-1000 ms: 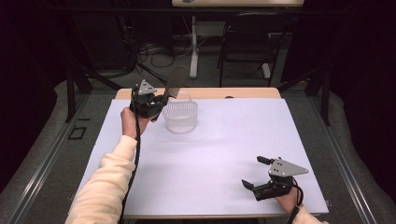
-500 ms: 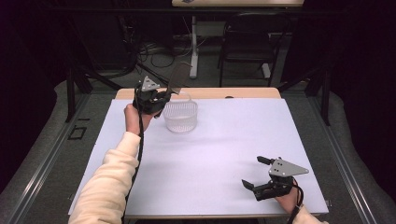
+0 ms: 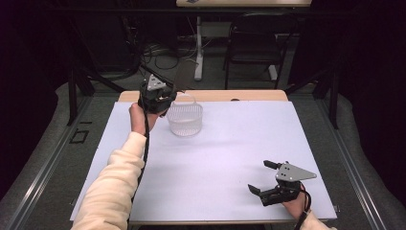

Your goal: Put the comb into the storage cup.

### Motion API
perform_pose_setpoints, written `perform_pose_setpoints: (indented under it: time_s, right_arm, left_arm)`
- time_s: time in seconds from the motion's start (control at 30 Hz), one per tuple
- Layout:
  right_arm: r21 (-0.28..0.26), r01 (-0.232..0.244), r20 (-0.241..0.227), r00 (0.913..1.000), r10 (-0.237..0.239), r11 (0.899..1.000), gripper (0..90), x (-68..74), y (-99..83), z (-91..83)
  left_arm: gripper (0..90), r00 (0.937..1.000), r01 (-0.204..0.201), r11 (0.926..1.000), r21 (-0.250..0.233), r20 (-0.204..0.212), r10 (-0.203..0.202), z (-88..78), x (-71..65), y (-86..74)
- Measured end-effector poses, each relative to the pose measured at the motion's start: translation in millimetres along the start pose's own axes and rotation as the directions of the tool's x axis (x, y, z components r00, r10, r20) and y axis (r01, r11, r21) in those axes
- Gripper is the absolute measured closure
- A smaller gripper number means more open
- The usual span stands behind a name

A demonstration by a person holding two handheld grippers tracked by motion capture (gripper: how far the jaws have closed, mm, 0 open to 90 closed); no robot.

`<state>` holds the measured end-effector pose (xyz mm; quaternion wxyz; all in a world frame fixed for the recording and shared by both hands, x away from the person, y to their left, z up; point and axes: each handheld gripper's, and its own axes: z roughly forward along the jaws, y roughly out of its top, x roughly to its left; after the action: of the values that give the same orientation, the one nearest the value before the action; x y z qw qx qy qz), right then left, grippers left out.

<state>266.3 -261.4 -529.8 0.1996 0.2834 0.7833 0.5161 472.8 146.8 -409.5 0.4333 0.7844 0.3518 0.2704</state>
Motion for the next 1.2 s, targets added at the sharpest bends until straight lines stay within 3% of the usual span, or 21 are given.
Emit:
perform_pose_setpoints:
  time_s: [0.83,1.2]
  right_arm:
    - [0.000,0.001,0.000,1.0000,-0.001,1.000,0.0,-0.3,-0.1,0.1]
    - [0.003,0.001,0.001,1.0000,-0.001,1.000,0.0,-0.3,-0.1,-0.1]
  left_arm:
    - [72.3,0.9999,-0.012,0.9994,-0.033,-0.008,0.012,7.8,-2.5,10.9]
    - [72.3,0.9998,0.002,0.9970,-0.078,-0.018,-0.003,13.4,-5.9,14.2]
